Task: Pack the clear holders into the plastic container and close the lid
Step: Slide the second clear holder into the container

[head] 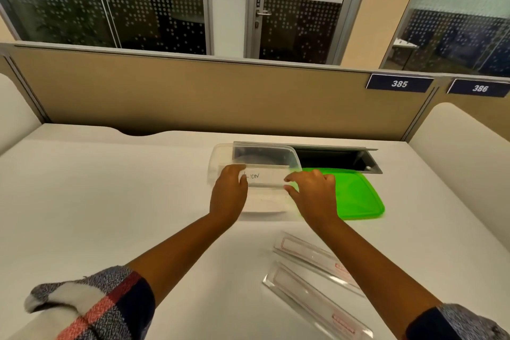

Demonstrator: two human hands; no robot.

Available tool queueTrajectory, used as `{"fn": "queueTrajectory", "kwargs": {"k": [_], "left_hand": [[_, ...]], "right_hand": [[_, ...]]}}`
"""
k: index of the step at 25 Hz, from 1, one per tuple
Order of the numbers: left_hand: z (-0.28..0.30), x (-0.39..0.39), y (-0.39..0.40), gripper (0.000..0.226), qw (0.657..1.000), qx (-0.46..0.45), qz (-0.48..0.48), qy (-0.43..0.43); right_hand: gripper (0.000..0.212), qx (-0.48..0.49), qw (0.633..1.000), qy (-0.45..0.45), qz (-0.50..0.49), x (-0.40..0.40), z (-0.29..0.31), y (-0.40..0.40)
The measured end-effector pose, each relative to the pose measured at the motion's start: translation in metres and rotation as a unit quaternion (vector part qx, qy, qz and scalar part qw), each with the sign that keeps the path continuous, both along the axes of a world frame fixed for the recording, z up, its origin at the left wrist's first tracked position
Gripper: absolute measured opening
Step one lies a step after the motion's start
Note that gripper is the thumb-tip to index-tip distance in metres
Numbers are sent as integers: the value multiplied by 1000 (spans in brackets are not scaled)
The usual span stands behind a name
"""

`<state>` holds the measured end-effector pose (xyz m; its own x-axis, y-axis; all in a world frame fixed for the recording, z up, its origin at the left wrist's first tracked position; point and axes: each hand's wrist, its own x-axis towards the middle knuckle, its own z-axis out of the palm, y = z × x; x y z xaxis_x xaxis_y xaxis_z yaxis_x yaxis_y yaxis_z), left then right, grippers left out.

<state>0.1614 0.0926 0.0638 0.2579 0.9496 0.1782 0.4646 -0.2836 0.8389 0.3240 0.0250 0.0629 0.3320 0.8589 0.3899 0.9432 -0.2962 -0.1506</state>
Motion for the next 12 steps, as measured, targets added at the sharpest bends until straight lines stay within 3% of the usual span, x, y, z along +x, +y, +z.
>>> {"fn": "queueTrajectory", "kwargs": {"k": [3, 7, 12], "left_hand": [[-13, -12, -38, 25, 999, -17, -49, 1], [-36, -22, -68, 23, 987, -80, -113, 77], [-67, -34, -95, 40, 953, -215, -167, 135]], "right_hand": [[20, -10, 999, 38, 4, -8, -8, -45], [17, -64, 995, 72, 4, -7, -23, -96], [26, -168, 966, 196, -2, 0, -41, -147]]}}
